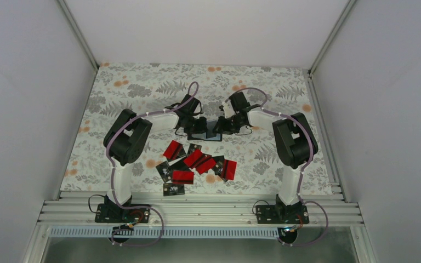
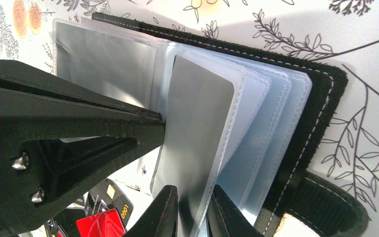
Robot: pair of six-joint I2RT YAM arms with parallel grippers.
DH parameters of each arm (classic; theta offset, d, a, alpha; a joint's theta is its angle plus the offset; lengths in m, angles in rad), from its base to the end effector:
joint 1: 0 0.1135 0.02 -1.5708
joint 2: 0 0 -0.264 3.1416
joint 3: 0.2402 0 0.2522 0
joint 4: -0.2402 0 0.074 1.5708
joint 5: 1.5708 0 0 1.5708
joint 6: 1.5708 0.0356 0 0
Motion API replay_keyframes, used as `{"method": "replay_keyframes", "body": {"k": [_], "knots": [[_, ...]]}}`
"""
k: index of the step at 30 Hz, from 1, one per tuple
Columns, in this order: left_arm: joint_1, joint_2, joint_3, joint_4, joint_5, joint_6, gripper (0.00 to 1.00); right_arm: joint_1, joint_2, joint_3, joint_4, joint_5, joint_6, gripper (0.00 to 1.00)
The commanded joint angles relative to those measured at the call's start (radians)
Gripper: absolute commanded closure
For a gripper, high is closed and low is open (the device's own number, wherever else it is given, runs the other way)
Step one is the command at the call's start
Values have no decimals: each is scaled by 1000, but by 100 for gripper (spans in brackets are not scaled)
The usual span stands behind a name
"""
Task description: Put the credit cards into the card holder
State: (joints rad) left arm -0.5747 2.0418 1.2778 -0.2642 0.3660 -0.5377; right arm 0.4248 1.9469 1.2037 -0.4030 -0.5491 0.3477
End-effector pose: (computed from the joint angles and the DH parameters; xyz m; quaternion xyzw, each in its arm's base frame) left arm 0.3402 -0.2355 0.1308 0.0663 0.9463 -0.2880 0.1312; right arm 0.3394 0.1739 0.1424 -0.0933 0.9380 0.3219 0.0880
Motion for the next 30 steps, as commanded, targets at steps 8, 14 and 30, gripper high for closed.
{"method": "replay_keyframes", "body": {"k": [8,14,30], "knots": [[-9,-92,-27,-54,-103,4,98,36,-30,61,-30,18,-7,83],[-9,-211,-73,-56,-164,-11,98,48,-24,76,-39,22,-2,83],[15,-555,-286,-128,-370,-11,95,77,10,146,-69,24,2,81]]}}
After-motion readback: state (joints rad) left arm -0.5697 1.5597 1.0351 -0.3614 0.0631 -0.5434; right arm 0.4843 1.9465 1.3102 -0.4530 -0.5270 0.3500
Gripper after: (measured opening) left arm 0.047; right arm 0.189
